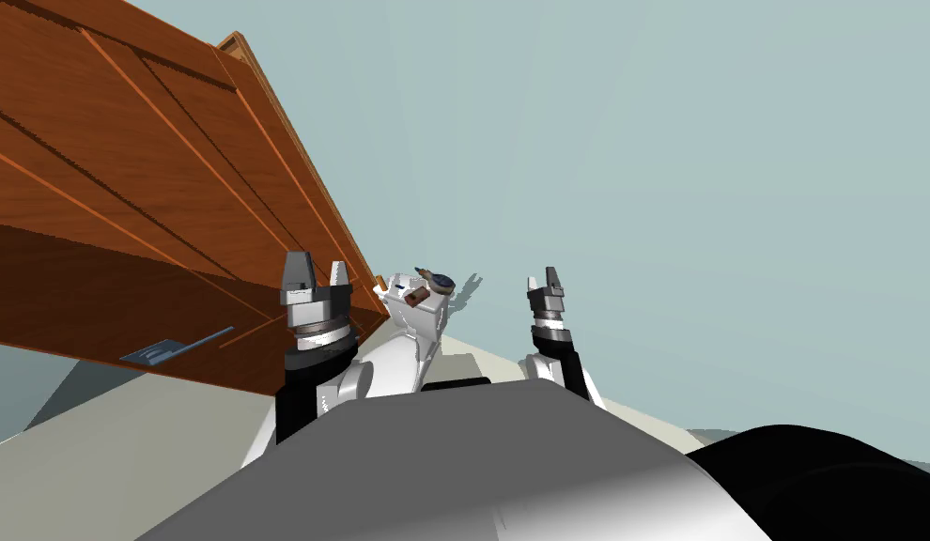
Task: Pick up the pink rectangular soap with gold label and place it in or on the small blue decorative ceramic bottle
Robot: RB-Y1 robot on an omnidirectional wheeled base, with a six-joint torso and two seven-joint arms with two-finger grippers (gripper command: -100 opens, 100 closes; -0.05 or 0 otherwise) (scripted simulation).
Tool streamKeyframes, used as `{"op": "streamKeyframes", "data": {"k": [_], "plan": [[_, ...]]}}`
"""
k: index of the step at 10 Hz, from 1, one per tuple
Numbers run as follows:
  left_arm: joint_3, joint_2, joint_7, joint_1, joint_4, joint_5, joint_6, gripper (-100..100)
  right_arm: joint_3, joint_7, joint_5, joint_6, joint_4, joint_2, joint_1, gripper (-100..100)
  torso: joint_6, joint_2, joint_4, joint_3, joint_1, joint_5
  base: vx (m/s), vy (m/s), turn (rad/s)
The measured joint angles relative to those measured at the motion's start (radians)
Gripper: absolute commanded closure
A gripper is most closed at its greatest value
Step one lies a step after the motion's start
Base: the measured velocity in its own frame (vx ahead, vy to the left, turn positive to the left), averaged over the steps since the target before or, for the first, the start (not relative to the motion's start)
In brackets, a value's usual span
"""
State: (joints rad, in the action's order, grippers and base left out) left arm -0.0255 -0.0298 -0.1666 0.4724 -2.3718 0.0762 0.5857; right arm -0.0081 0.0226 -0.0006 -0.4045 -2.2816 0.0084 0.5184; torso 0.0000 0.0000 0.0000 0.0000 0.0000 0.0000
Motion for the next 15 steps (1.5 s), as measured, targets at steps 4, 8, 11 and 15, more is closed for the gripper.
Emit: {"op": "streamKeyframes", "data": {"k": [4,8,11,15], "plan": [[-0.011,0.088,0.005,-0.007,0.063,0.009,-0.004,-100,0.000,0.000,0.000,0.000,0.000,0.000,0.000,0,0.000,0.001,0.000,0.000,0.001,0.000,-0.010,0.011,0.046],[-0.035,0.150,0.022,-0.009,0.161,0.020,-0.019,-100,0.000,0.000,0.000,0.000,0.000,0.000,0.000,0,0.000,0.001,0.000,0.000,0.002,0.000,-0.010,0.015,0.064],[-0.055,0.172,0.037,-0.018,0.250,0.029,-0.038,-100,0.000,0.000,0.000,0.000,0.000,0.000,0.000,0,0.000,0.000,0.000,0.000,0.001,0.000,-0.007,0.010,0.064],[-0.071,0.179,0.054,-0.035,0.381,0.042,-0.047,-100,0.000,0.000,0.000,0.000,0.000,0.000,0.000,0,0.000,0.000,0.000,0.000,0.000,0.000,0.003,-0.009,0.042]]}}
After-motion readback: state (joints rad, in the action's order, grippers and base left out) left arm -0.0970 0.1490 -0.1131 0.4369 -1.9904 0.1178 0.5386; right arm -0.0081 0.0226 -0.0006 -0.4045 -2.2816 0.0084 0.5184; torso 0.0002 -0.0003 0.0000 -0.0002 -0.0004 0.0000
